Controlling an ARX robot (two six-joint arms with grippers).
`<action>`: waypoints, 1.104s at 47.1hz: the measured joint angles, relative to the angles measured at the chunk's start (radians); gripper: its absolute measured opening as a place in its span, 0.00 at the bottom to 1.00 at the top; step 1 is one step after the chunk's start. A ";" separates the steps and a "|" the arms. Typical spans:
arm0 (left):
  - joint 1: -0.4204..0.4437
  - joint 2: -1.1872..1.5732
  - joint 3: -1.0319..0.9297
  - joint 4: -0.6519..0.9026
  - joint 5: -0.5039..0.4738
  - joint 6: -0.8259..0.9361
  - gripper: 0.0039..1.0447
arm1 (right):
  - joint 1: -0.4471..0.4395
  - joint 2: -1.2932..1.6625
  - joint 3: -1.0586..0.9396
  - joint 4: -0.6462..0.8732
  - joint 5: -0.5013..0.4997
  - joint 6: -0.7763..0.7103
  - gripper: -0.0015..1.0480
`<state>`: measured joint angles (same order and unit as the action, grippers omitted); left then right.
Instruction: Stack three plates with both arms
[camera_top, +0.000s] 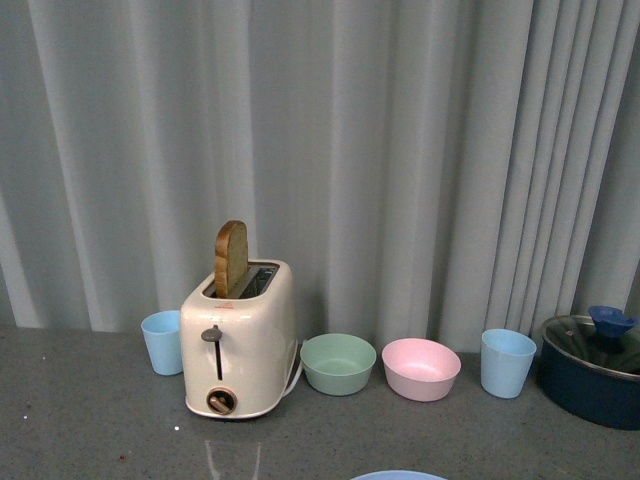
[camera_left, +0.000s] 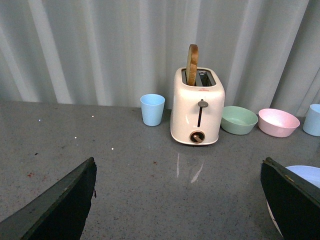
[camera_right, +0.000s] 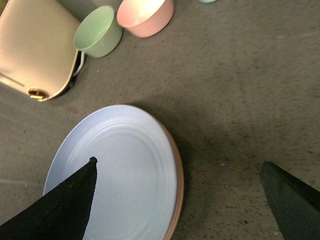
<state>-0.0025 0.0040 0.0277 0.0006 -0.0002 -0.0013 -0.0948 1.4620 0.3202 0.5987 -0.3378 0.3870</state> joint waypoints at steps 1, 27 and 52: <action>0.000 0.000 0.000 0.000 0.000 0.000 0.94 | -0.018 -0.041 -0.014 -0.023 0.011 0.000 0.92; 0.000 0.000 0.000 0.000 0.000 0.000 0.94 | -0.092 -0.773 -0.128 -0.138 0.170 -0.248 0.74; 0.000 0.000 0.000 0.000 0.000 0.000 0.94 | 0.091 -1.019 -0.266 -0.213 0.335 -0.385 0.03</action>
<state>-0.0025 0.0040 0.0277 0.0006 -0.0002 -0.0013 -0.0036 0.4431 0.0544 0.3859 -0.0032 0.0025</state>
